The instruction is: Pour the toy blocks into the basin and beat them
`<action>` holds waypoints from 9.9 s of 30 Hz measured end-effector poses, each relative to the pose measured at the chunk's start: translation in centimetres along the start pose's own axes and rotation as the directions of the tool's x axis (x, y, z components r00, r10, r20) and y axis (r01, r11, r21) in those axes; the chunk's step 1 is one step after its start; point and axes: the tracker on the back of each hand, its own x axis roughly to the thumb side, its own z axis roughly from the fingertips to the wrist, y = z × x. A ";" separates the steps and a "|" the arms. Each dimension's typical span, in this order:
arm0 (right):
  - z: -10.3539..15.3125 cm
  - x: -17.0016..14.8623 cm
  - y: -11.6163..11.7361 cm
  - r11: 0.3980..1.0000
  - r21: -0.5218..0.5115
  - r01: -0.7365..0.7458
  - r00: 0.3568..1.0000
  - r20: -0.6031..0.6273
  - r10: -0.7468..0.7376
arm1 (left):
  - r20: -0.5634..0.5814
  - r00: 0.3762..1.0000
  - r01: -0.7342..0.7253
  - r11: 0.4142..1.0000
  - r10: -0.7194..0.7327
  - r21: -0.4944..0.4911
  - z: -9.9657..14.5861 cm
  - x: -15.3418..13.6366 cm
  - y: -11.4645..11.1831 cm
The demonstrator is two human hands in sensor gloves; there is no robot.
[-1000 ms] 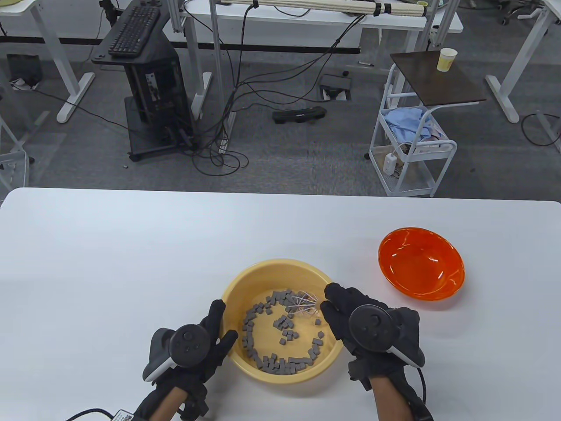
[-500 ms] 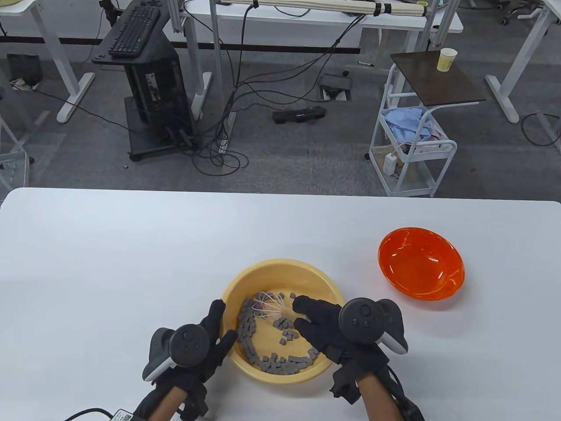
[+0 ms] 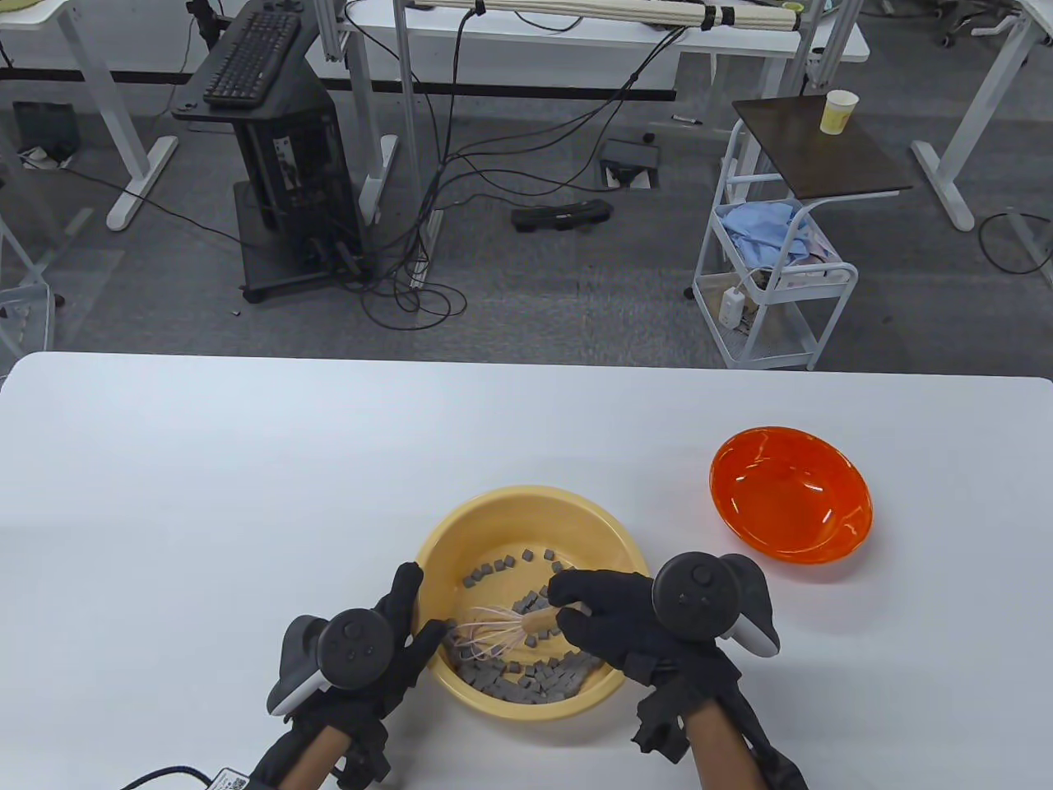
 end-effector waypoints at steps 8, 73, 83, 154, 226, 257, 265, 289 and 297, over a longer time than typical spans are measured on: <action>1.3 0.4 -2.3 0.991 -0.050 -0.120 0.991 -0.067 0.117 | -0.001 1.000 0.001 1.000 -0.001 0.001 0.0 0.0 0.0; 0.0 1.3 0.1 0.996 0.036 -0.085 0.996 -0.025 0.086 | -0.002 1.000 0.002 1.000 -0.002 0.003 0.0 -0.1 0.0; 1.3 1.4 -2.2 0.976 -0.004 -0.216 0.968 -0.129 0.214 | -0.002 1.000 -0.001 1.000 0.001 -0.001 0.0 -0.1 0.0; 1.3 2.3 -1.9 0.949 -0.028 -0.313 0.937 -0.170 0.304 | 0.007 1.000 0.028 1.000 -0.028 -0.011 0.1 -0.3 -0.2; 1.8 2.7 -2.6 0.939 -0.051 -0.340 0.929 -0.176 0.327 | 0.015 1.000 0.028 0.999 -0.027 -0.034 0.0 -0.5 -0.2; -0.5 0.0 1.5 0.985 0.000 -0.170 0.974 -0.148 0.168 | 0.008 1.000 0.024 0.997 -0.024 -0.076 -0.1 -0.5 0.0; -0.9 0.5 2.2 0.997 0.070 -0.038 0.998 -0.055 0.041 | 0.009 1.000 0.023 0.997 -0.022 -0.079 -0.1 -0.5 0.0; 1.4 2.4 -2.2 0.979 0.041 -0.199 0.975 -0.092 0.202 | 0.009 1.000 0.022 0.997 -0.022 -0.079 -0.1 -0.5 0.0; 1.8 2.7 -2.6 0.950 -0.002 -0.314 0.941 -0.134 0.311 | 0.009 1.000 0.022 0.997 -0.022 -0.079 -0.1 -0.5 0.0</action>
